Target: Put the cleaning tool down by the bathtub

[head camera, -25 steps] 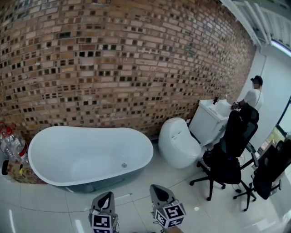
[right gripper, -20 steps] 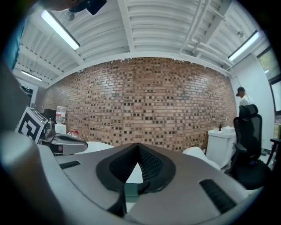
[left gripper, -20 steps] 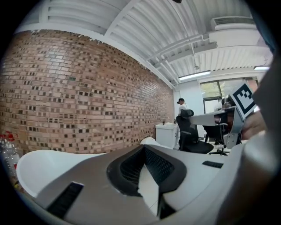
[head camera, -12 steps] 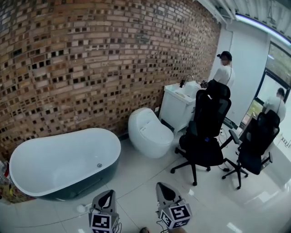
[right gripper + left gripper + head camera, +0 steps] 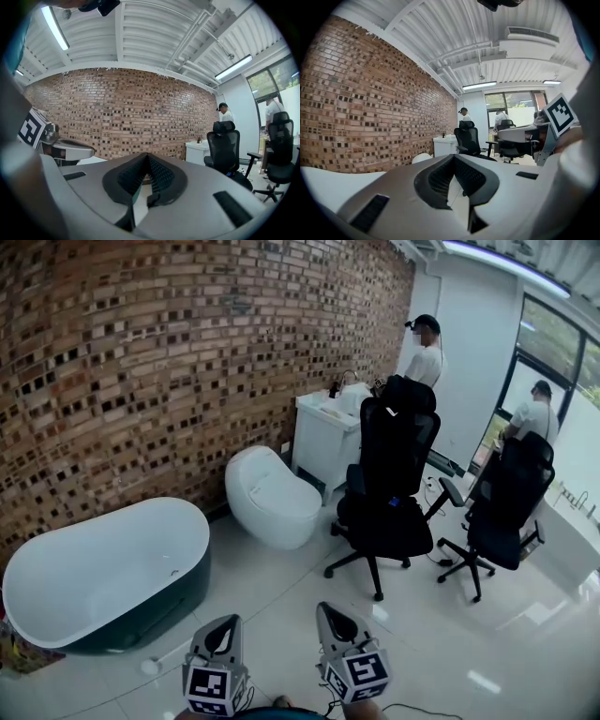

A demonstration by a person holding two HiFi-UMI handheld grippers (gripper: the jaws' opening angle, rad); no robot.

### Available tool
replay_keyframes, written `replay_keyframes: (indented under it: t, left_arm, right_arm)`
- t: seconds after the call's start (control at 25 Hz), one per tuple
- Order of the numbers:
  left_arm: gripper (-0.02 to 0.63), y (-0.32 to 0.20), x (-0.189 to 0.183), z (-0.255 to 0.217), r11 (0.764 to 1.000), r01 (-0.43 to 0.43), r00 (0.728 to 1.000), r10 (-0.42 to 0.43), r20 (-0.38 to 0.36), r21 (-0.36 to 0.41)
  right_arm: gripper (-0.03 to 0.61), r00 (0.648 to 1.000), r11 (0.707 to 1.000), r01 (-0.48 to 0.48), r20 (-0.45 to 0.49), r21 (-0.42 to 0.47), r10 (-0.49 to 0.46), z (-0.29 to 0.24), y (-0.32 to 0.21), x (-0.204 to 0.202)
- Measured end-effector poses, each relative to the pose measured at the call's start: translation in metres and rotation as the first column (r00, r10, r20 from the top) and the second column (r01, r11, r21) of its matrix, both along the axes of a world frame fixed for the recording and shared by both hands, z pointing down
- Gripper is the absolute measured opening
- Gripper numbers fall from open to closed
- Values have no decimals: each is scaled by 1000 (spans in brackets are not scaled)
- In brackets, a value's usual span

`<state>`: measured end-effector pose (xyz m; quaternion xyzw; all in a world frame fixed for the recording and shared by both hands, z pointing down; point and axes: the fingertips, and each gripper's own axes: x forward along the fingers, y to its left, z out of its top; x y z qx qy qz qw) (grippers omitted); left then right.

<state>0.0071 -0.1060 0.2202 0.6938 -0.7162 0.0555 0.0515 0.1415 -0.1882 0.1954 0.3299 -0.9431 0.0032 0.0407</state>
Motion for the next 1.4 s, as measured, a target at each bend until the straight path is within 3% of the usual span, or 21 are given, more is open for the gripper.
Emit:
replay_keyframes:
  t: [0.36,0.6,1.4]
  left_arm:
    - [5,-22,40,15,999,-26,999,27,40,-30]
    - [5,-33,60,30,998,-42,999,43,14,-45]
    - [5,-53,47,43,999,-4,1000,4,-1,-53]
  right_arm:
    - [14,999,998,-35,17,-46,36,25,-14,50]
    - [14,999,998,-37,1,-59,37,40,-25,63]
    - [11,999,993,-17,-39,-119,12,64,-53,54]
